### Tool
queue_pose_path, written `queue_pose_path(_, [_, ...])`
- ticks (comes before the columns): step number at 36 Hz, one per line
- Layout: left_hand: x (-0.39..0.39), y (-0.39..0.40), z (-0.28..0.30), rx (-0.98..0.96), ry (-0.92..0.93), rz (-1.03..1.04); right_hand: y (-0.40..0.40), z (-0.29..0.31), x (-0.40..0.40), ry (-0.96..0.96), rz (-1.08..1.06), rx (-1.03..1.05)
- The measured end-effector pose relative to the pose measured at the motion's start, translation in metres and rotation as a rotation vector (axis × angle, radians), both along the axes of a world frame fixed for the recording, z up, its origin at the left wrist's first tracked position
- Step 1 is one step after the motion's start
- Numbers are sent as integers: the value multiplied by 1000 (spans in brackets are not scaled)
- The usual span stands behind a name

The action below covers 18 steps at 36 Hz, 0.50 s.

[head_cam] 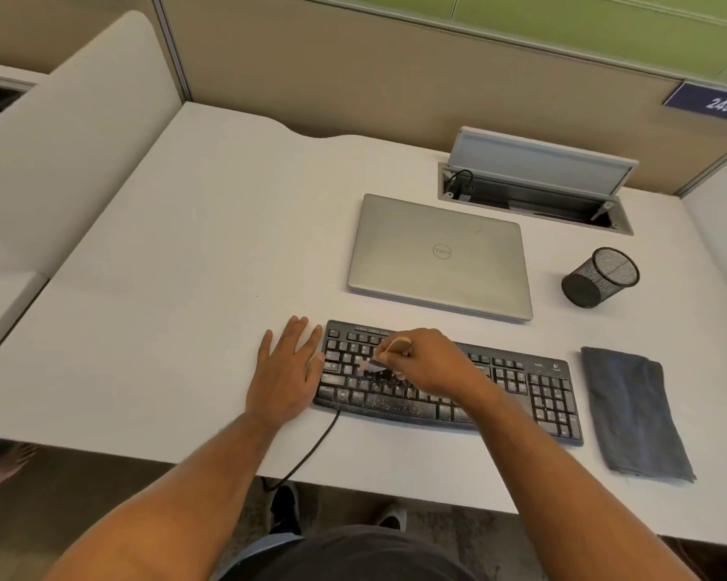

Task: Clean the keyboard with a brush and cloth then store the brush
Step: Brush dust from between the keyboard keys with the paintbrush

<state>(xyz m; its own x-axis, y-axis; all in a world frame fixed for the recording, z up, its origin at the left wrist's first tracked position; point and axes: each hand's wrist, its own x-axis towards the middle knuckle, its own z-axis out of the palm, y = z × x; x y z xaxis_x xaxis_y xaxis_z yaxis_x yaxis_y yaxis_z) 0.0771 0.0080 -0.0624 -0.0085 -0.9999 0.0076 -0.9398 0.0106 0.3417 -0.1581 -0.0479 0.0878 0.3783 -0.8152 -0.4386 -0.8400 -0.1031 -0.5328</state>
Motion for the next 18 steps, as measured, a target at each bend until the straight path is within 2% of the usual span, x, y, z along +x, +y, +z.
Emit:
queue_pose_path(9, [0,1,-1,0,2,-7,-14,6,-44,340,33,-49])
queue_pose_path(14, [4,3,-2,-1,-10,16,-3,14,-27,-9,-85,76])
queue_pose_path(18, [-7,-1,0,16,-9,-36,14,1,-37,-11,-140,35])
